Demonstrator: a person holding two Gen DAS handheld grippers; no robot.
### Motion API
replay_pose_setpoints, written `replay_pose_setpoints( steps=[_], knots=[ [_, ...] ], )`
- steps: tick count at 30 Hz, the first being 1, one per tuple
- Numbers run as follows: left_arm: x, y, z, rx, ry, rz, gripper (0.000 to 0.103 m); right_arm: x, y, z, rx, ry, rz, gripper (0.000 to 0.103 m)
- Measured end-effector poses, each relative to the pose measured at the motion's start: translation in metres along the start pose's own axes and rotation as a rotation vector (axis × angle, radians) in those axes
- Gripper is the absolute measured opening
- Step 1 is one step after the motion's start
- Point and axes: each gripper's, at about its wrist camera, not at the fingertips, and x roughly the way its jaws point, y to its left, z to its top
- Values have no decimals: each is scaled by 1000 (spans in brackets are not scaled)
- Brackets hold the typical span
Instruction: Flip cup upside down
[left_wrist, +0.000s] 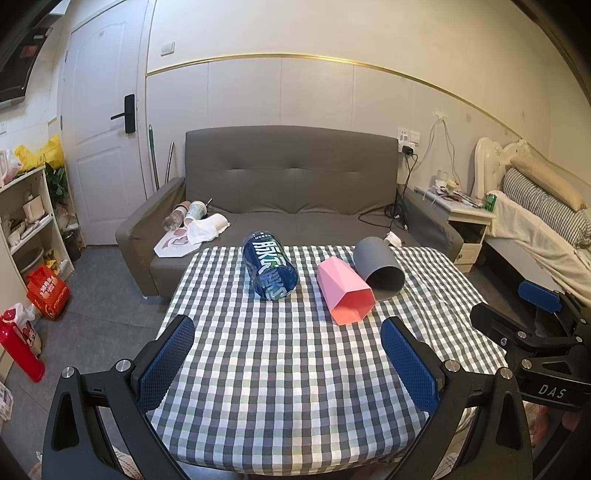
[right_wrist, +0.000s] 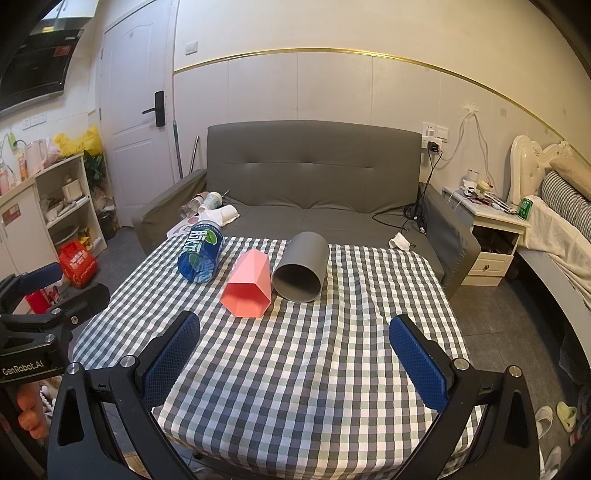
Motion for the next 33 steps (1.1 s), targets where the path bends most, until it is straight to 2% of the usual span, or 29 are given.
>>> replay_pose_setpoints(
  steps=[6, 10, 16, 21, 25, 33],
  knots=[
    [3, 5, -1, -7, 17, -12, 103, -3, 12, -6, -14, 3, -2, 103],
    [8, 25, 10, -38, 37, -9, 103, 2, 24, 8, -38, 17, -3, 103],
    [32, 68, 34, -91, 75, 27, 103, 43, 51, 26, -74, 69, 30, 103],
    [61, 98, 48, -28, 113, 120, 103, 86, 79, 48, -91, 113, 70, 103],
    [77, 132, 40, -129, 171, 112, 103, 124, 102, 64, -101, 132, 105, 103],
    [105, 168, 34, -228, 238, 150, 103, 207, 145, 83, -94, 217, 161, 103]
  ],
)
